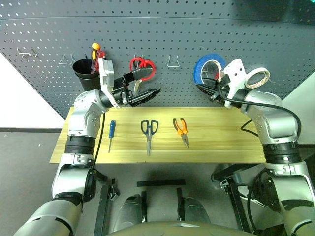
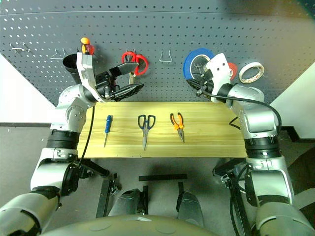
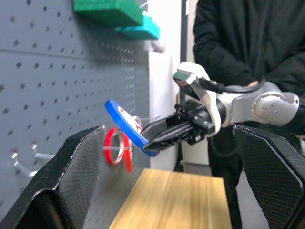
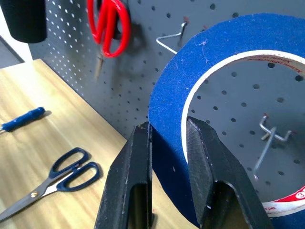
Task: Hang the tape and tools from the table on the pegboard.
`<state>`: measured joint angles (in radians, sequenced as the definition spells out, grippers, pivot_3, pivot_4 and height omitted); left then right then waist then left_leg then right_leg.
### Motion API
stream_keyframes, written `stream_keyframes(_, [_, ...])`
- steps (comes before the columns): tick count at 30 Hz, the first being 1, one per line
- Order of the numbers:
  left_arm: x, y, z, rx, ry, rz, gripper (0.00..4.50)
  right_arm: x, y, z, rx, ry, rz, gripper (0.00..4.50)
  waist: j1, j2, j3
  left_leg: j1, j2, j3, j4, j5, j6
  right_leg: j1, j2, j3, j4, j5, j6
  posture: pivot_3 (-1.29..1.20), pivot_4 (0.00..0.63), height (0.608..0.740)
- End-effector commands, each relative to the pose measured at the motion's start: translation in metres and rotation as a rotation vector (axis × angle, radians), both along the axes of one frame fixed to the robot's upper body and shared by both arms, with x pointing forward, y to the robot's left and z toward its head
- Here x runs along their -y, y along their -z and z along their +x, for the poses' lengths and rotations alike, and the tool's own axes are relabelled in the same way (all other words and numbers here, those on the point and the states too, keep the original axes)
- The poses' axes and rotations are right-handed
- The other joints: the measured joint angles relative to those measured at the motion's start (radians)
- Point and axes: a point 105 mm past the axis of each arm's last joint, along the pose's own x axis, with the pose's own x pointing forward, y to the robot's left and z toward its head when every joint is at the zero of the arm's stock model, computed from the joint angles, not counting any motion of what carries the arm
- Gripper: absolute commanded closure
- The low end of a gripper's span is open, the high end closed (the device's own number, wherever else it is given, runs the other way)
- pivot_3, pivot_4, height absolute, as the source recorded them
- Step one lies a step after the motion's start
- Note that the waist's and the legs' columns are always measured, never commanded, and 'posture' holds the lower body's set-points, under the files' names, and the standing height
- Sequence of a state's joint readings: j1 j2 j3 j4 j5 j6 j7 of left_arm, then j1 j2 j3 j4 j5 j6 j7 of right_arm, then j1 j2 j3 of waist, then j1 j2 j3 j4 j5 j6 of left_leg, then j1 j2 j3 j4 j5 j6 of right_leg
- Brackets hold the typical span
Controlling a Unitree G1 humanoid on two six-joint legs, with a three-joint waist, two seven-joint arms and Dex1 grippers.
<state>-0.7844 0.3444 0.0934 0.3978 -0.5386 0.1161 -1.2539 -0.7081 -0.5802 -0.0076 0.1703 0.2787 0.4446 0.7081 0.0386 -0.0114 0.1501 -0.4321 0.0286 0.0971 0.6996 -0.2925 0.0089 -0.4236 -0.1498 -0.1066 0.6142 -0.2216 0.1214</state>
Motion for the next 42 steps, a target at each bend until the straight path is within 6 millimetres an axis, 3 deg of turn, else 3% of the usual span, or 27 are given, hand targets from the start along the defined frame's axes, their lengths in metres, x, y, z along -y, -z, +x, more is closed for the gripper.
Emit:
stream_keyframes(1, [-0.001,-0.004,0.000,0.043,-0.021,0.023,0.00,0.000,-0.017,0.010,0.080,0.025,-0.006,3.84,-0.001,0.000,0.000,0.000,0.000,0.000,0.000,0.000,0.000,0.000,0.000,0.000,0.000,0.000,0.000,0.11,0.053,0.711])
stream_keyframes(5, [0.000,0.006,0.002,0.048,-0.040,0.063,0.00,0.001,-0.018,0.021,0.090,0.070,-0.001,3.84,-0.003,0.002,-0.001,0.000,0.000,0.000,0.000,0.000,0.000,0.000,0.000,0.000,0.000,0.000,0.000,0.12,0.047,0.711])
stream_keyframes(21, [-0.005,0.014,-0.001,0.031,-0.056,0.061,0.00,-0.019,0.006,0.013,0.007,0.004,0.025,3.84,-0.001,0.002,-0.004,0.001,0.000,0.000,0.000,0.000,0.000,0.000,0.000,0.000,0.001,0.000,0.000,0.14,0.055,0.711])
stream_keyframes(40, [-0.002,0.020,-0.003,0.015,-0.041,0.093,0.00,-0.012,0.005,0.053,-0.021,0.084,0.085,3.84,-0.004,0.002,-0.004,0.001,0.000,0.000,0.000,0.000,0.000,0.000,0.000,0.000,0.002,0.000,0.000,0.14,0.081,0.711])
stream_keyframes(42, [-0.001,0.020,-0.002,0.015,-0.043,0.094,0.00,-0.013,0.008,0.057,-0.033,0.083,0.080,3.13,-0.005,0.002,-0.004,0.002,0.000,0.000,-0.001,0.000,-0.001,0.000,0.000,0.000,0.002,0.000,0.000,0.14,0.083,0.711])
